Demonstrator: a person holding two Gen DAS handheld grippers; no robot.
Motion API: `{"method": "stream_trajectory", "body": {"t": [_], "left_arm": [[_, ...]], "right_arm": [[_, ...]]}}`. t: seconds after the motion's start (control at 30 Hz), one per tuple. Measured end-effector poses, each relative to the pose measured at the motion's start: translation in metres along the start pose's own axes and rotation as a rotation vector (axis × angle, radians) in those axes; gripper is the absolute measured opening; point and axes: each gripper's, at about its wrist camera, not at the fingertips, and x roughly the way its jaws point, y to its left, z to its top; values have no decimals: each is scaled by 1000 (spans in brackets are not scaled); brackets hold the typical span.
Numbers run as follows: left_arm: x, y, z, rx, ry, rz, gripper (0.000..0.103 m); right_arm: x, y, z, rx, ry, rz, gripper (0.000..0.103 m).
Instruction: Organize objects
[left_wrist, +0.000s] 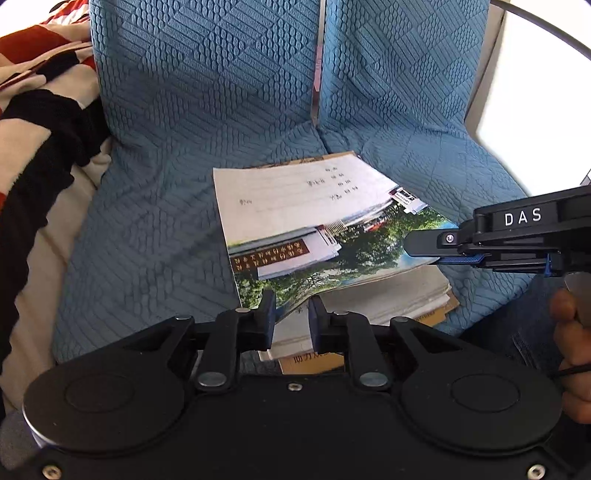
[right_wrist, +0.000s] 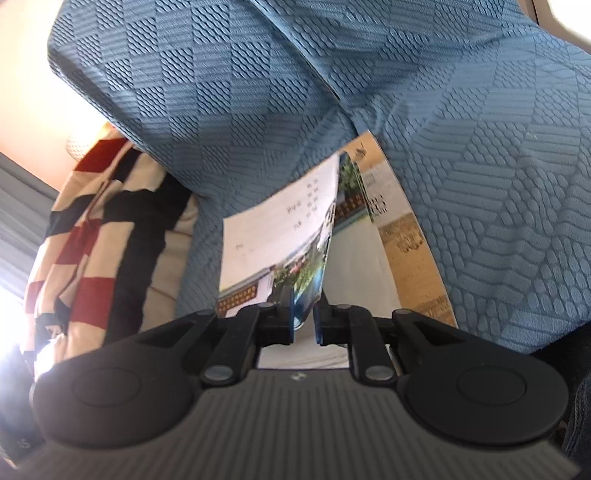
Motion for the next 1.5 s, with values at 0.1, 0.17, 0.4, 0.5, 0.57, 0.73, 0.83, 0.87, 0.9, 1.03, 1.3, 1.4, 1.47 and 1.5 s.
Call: {"method": "stream_trajectory", "body": {"t": [0.1,0.17,0.4,0.5,0.57,0.73,0.83,0.87,0.9,1.03,1.3,1.4,1.47,1.5], "left_arm": [[-2,4,-2,-32,-1,-28,24],[-6,9,-3,-55,-7,-36,27],[-33,22,4,-119,-40,-44,31],[-51,23,13,-130,-80,-41,34],[-64,21,20,-137,-104,-38,36],[-91,20,37,-166,-151,-38,41],[-105,19,44,-180,-172,-38,42],[-110,19,46,-183,-177,-33,43],[-114,18,48,-188,-183,-30,44],[-132,15,49,-210,-207,-29,47],[-156,3,43,-230,-232,-8,54],[-159,-1,39,-230,-227,0,58],[-162,-6,36,-227,-225,17,62],[-164,-8,35,-225,-226,25,68]], "right_arm": [[4,-3,-2,17,45,-51,41],[4,-6,-6,21,75,-72,42],[-20,3,-9,-41,74,-89,42],[-35,15,-1,-82,40,-92,42],[-47,26,7,-127,10,-98,42],[-82,54,26,-227,-69,-91,42],[-102,69,32,-280,-114,-87,42],[-108,73,32,-295,-126,-85,42],[-113,77,34,-306,-134,-82,42],[-134,88,33,-343,-172,-71,42],[-154,102,19,-415,-204,-84,42],[-159,102,14,-427,-205,-94,42],[-160,101,10,-428,-204,-103,42],[-161,100,8,-428,-203,-108,42]]}}
